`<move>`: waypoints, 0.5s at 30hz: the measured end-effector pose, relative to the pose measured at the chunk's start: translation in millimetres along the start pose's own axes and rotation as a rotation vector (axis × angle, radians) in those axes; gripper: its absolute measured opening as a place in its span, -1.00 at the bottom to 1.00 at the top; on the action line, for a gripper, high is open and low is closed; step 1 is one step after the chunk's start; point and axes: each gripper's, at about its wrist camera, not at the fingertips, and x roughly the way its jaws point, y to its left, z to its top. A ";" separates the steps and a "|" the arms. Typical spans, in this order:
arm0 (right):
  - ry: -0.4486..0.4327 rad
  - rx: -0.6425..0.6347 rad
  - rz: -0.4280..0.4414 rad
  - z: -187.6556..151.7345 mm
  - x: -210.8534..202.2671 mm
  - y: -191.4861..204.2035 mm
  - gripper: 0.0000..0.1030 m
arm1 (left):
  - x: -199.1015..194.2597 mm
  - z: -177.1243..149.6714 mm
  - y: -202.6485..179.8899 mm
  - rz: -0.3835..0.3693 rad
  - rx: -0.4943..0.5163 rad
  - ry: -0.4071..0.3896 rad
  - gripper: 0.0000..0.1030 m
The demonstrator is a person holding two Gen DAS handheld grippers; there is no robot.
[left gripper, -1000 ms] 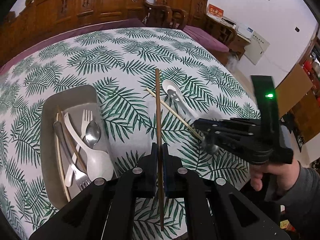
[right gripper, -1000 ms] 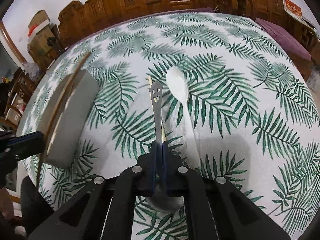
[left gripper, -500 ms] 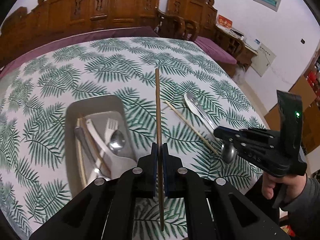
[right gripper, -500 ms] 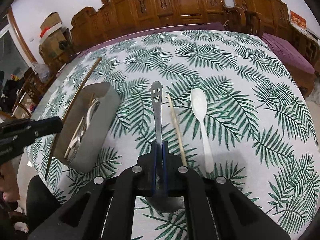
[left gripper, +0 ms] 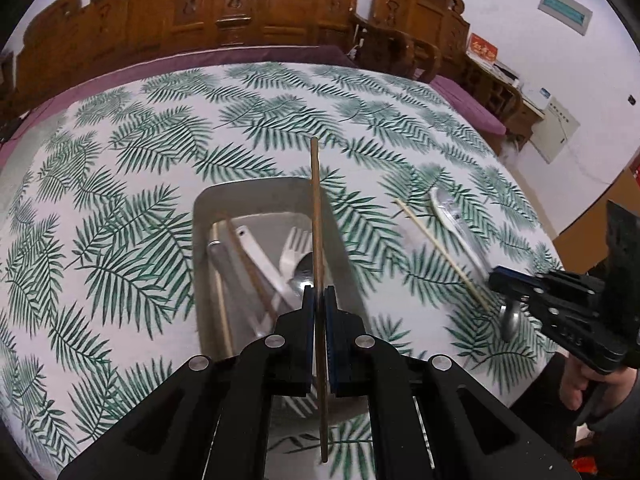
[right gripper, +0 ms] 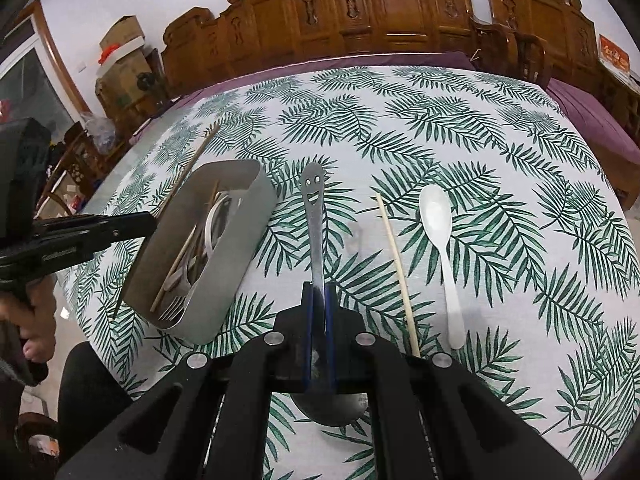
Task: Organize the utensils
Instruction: 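Carry the chopstick into the tray and open the left tool while the right tool holds the spoon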
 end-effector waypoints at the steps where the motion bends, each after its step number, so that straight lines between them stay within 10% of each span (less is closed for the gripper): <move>1: 0.001 -0.001 0.000 -0.2 0.5 0.1 -0.87 | 2.8 0.9 3.3 0.006 -0.002 0.005 -0.93; 15: 0.018 0.000 0.004 -0.8 5.8 -0.6 -0.87 | 41.9 1.1 22.5 0.037 0.011 0.075 -0.93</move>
